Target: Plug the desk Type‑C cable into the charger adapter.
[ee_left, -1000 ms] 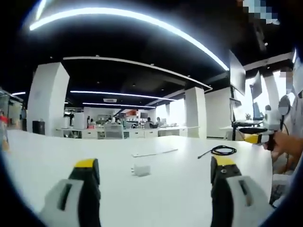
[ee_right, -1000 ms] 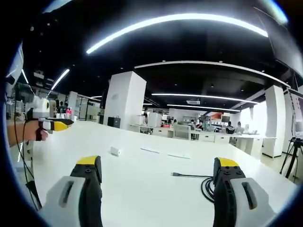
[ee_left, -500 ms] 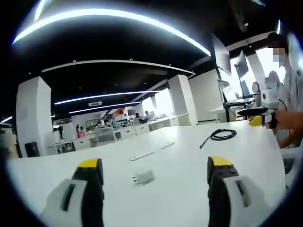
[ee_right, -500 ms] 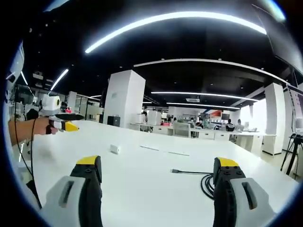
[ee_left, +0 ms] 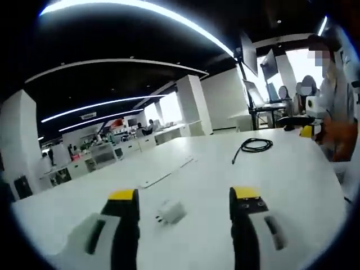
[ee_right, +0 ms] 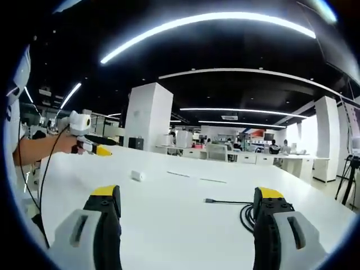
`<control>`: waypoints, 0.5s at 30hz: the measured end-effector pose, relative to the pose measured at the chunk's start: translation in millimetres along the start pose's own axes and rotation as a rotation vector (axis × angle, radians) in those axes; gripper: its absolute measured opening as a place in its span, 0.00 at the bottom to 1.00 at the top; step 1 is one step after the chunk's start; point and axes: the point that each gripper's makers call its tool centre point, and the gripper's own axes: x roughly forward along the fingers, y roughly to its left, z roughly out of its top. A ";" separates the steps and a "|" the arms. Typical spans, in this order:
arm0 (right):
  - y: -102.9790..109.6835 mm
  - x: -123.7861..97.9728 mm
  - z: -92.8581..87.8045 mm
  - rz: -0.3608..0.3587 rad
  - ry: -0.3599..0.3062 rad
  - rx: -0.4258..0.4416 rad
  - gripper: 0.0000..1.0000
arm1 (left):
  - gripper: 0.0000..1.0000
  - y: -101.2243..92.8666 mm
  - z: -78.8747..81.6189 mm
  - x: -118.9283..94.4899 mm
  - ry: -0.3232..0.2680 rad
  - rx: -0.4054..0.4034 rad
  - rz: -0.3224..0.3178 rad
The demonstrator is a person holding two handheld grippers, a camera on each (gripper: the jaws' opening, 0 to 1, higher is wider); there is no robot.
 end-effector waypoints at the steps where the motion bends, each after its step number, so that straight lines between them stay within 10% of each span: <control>1: -0.5 -0.1 -0.1 -0.001 -0.001 0.001 1.00 | 0.60 2.3 -0.1 3.0 0.005 0.011 -0.006; 15: 4.0 1.0 -1.4 0.015 0.002 0.007 1.00 | 0.54 12.0 -32.3 51.3 0.180 0.042 -0.203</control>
